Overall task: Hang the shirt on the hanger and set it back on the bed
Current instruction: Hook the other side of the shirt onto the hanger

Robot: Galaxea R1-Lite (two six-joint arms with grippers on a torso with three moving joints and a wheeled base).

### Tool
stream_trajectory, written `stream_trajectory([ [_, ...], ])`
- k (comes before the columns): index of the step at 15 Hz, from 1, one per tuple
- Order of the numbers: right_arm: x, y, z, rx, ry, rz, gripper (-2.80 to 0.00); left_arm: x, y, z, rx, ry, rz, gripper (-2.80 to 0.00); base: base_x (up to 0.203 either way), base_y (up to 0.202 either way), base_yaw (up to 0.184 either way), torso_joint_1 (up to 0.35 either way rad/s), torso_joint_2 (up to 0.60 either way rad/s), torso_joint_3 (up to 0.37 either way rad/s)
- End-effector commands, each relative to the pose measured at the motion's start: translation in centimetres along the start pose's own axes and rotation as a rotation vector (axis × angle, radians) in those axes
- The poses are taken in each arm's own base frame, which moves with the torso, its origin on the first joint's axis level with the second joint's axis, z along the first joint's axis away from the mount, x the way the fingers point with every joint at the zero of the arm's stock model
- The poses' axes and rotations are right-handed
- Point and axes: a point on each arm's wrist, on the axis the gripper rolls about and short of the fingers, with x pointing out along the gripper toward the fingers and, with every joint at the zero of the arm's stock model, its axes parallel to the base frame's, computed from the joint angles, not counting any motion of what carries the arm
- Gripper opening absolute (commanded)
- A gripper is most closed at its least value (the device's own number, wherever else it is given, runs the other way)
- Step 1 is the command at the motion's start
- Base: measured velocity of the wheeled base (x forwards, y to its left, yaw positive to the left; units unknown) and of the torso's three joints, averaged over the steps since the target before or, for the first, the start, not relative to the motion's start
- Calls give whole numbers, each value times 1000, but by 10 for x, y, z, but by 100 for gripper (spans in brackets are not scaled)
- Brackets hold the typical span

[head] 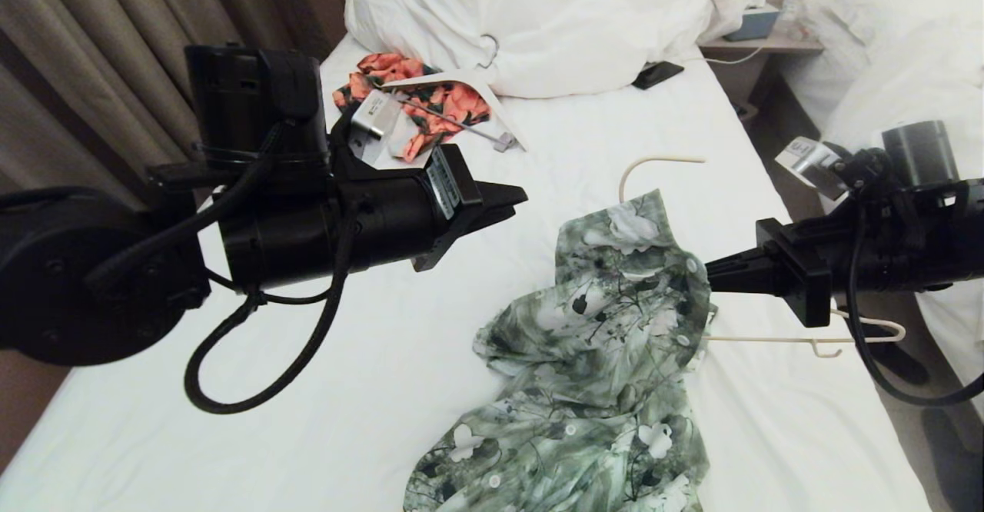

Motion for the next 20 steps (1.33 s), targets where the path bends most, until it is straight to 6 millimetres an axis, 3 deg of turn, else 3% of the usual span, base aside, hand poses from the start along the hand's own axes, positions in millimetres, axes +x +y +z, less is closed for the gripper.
stream_trajectory([
  [1,0,0,0,-2,-3,6,-280,0,5,0,18,8,4,0,0,0,0,0,0,0],
  [5,0,1,1,-3,-4,7,-280,-1,15,-7,117,37,26,0,0,0,0,0,0,0],
  [7,0,1,0,-1,-3,9,-280,-1,33,-13,294,87,15,0,0,0,0,0,0,0],
  [9,1,2,1,-3,-4,12,-280,-4,52,-6,410,103,-73,0,0,0,0,0,0,0],
  [14,2,3,2,-6,-4,16,-280,21,75,-3,687,79,-248,0,0,0,0,0,0,0],
  [20,3,2,1,-5,-4,21,-280,65,96,-2,920,87,-368,0,0,0,0,0,0,0],
])
